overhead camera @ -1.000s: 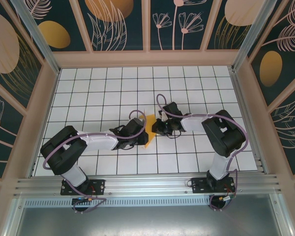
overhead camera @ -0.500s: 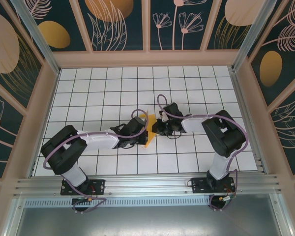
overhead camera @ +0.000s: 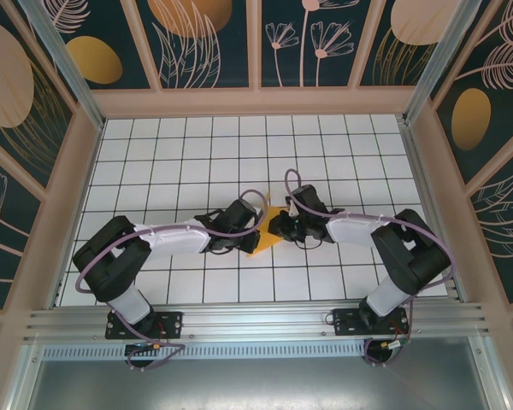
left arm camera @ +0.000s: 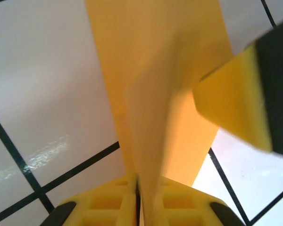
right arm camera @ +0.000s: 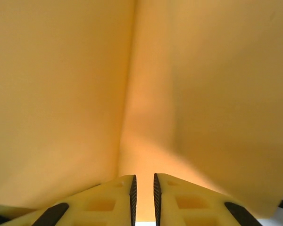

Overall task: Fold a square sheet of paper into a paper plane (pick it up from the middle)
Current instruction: Fourth fold the wing at the center of the table.

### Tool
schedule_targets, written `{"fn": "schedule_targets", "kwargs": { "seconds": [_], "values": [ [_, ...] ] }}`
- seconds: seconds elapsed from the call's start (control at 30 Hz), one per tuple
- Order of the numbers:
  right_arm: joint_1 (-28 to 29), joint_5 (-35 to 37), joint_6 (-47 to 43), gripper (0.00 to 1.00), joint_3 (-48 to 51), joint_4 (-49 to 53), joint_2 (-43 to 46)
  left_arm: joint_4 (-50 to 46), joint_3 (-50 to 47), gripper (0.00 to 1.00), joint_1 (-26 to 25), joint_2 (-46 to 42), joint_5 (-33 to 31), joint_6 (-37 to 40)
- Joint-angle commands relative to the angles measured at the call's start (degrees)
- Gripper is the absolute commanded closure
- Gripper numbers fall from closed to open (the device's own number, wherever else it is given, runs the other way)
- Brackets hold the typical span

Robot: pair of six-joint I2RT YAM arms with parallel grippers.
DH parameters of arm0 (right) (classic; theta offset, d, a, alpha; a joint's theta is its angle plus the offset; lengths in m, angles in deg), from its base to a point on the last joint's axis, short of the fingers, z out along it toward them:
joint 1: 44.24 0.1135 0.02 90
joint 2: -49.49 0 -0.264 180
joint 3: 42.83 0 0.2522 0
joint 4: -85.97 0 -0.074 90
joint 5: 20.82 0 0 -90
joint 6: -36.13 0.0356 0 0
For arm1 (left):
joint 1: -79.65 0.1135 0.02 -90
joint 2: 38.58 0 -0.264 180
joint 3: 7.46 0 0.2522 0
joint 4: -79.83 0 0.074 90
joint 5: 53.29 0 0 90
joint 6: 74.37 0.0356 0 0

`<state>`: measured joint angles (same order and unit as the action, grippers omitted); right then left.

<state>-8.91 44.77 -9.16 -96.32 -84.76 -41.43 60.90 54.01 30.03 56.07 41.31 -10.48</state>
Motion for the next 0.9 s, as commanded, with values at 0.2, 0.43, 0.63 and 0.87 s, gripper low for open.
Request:
{"fn": "schedule_targets", "kwargs": {
  "seconds": [0.2,0.43,0.63,0.87],
  "values": [
    [-2.0,-3.2,-3.8,0.82,-1.9,0.8,-1.2,-0.9,2.0,0.72,-0.3,0.4,3.1,1.0],
    [-1.9,-4.1,-4.3,0.83,-2.8,0.6,-2.9,1.1,0.0,0.72,-0.3,-2.9,2.6,-2.5],
    [-1.9,-4.2,-4.6,0.83,-3.1,1.0,-2.7,1.9,-0.7,0.82,-0.3,-2.4,3.1,-3.6],
    [-1.9,-3.5,-4.7,0.83,-3.3,2.1,-1.7,1.9,-0.7,0.9,-0.3,-0.1,2.5,-3.2]
  ]
}}
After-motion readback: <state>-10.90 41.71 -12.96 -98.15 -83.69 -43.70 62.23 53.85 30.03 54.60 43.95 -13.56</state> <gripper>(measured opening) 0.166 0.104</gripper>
